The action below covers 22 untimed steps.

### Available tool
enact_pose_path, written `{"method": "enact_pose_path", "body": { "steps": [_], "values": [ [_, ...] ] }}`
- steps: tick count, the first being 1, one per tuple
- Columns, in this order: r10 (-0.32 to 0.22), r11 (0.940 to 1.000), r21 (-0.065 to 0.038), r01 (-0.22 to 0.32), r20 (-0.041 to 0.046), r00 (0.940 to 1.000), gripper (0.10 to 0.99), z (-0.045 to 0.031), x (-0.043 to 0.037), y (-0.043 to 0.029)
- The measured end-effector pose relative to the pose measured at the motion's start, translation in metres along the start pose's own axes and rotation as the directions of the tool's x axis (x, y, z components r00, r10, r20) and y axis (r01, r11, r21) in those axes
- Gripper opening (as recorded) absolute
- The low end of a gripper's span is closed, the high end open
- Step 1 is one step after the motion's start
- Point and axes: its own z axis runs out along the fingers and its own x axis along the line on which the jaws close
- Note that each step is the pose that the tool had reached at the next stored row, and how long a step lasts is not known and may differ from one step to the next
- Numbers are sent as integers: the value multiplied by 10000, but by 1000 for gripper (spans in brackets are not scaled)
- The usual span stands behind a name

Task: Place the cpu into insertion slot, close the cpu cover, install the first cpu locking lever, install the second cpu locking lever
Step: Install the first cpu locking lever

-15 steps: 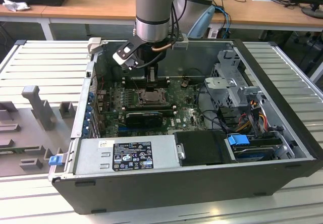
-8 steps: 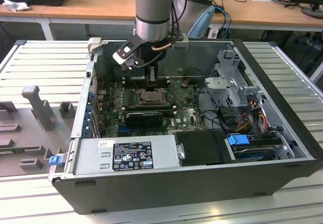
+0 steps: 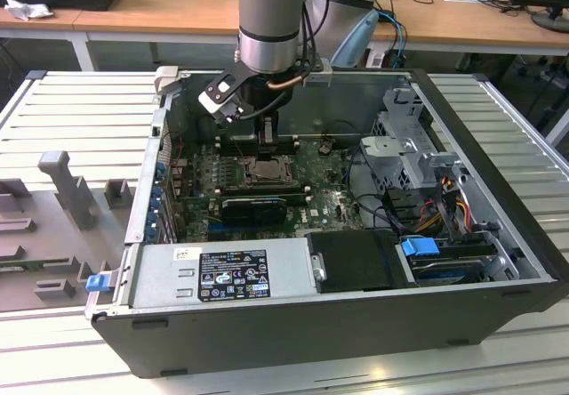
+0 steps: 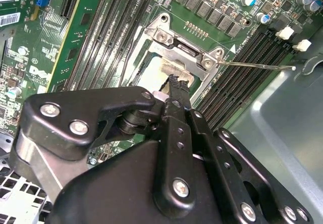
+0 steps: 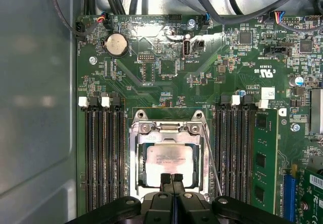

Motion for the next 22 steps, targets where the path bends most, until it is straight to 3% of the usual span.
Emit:
{"method": "enact_pose_path", "body": {
  "steps": [11,20,22],
  "values": [
    [0,10000,0,0,4,10000,106,-42,1,0],
    [-2,10000,1,2,4,10000,106,-300,5,1],
    [-4,10000,0,4,3,10000,106,-325,5,1]
  ]
}}
